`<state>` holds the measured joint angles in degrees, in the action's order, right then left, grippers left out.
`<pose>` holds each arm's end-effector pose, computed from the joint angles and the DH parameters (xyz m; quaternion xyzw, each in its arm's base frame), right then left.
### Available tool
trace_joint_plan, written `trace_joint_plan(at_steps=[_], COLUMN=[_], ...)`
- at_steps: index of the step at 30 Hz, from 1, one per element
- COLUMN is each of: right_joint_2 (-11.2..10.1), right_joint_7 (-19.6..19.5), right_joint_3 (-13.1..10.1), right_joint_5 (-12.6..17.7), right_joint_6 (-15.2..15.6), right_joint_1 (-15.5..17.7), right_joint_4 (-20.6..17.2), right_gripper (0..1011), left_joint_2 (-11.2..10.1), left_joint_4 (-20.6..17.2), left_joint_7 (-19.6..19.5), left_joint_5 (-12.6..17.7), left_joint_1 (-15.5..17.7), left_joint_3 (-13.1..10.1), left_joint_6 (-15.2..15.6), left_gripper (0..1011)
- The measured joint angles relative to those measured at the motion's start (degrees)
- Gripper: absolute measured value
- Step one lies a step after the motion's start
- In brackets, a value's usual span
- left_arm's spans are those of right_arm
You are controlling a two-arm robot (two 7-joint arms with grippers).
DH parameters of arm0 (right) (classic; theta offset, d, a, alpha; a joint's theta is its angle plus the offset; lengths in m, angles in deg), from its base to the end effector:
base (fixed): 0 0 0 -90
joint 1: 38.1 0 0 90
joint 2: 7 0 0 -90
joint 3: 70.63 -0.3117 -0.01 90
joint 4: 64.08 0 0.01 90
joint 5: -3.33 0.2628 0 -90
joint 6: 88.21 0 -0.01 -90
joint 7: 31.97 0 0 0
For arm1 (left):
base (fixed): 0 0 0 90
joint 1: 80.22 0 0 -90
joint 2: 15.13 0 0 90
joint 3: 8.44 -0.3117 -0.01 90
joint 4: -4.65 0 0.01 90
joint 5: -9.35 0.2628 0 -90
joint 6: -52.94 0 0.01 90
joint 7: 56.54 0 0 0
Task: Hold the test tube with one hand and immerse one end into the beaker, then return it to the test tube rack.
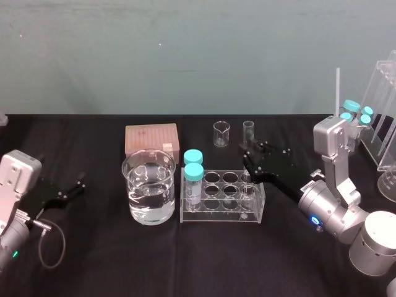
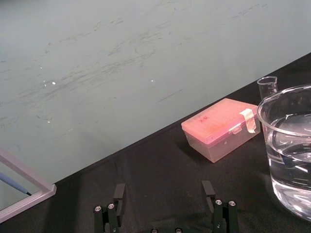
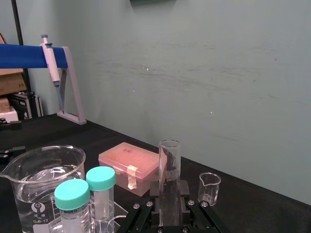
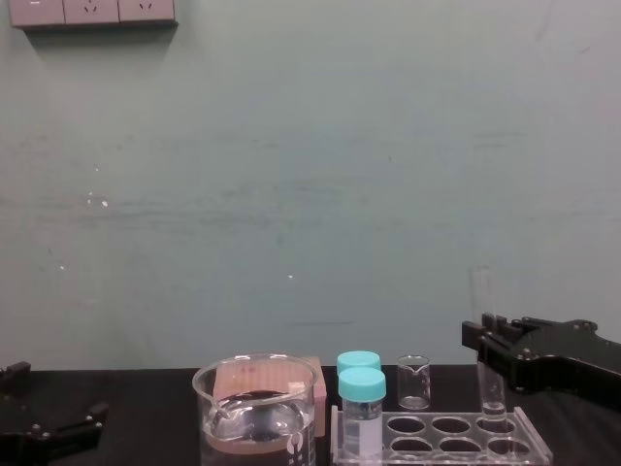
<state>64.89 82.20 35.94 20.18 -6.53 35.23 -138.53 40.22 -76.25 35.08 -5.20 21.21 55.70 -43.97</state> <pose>0.3624 -0.0493 -0.3064 -0.0065 -0.0584 -0.4616 0.8852 0.3181 0.1072 -0.3110 0.1415 -0.1325 0.5799 0.7913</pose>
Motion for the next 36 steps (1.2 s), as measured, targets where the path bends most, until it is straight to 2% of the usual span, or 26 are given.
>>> trace_joint_plan(at_steps=[7,10,11,19,20,23,27,32,36], right_joint_2=[0.03,0.04,0.04,0.06,0.06,0.06,0.06,0.06,0.06], right_joint_7=[-0.01,-0.02,-0.02,-0.01,-0.01,-0.01,-0.01,-0.01,-0.06], right_joint_3=[-0.04,-0.06,-0.06,-0.11,-0.11,-0.11,-0.11,-0.11,-0.53], right_joint_5=[0.05,0.06,0.06,0.11,0.11,0.13,0.13,0.14,0.36], right_joint_6=[0.0,0.0,0.0,-0.02,-0.03,-0.03,-0.05,-0.07,-0.72], right_joint_1=[0.0,0.0,0.0,0.0,0.0,-0.01,0.0,-0.01,0.0], right_joint_4=[-0.05,-0.07,-0.07,-0.08,-0.09,-0.08,-0.09,-0.08,-0.72], right_gripper=[242,328,328,590,650,708,857,985,1000], left_joint_2=[0.0,0.0,0.0,0.0,0.0,0.0,0.0,0.0,0.0], left_joint_4=[0.0,0.0,0.0,0.0,0.0,0.0,0.0,0.0,0.0], left_joint_7=[0.0,0.0,0.0,0.0,0.0,0.0,0.0,0.0,0.0], left_joint_5=[0.0,0.0,0.0,0.0,0.0,0.0,0.0,0.0,0.0], left_joint_1=[0.0,0.0,0.0,0.0,0.0,0.0,0.0,0.0,0.0], left_joint_3=[0.0,0.0,0.0,0.0,0.0,0.0,0.0,0.0,0.0], left_joint_6=[0.0,0.0,0.0,0.0,0.0,0.0,0.0,0.0,0.0], left_gripper=[1000,1000,1000,1000,1000,1000,1000,1000,1000])
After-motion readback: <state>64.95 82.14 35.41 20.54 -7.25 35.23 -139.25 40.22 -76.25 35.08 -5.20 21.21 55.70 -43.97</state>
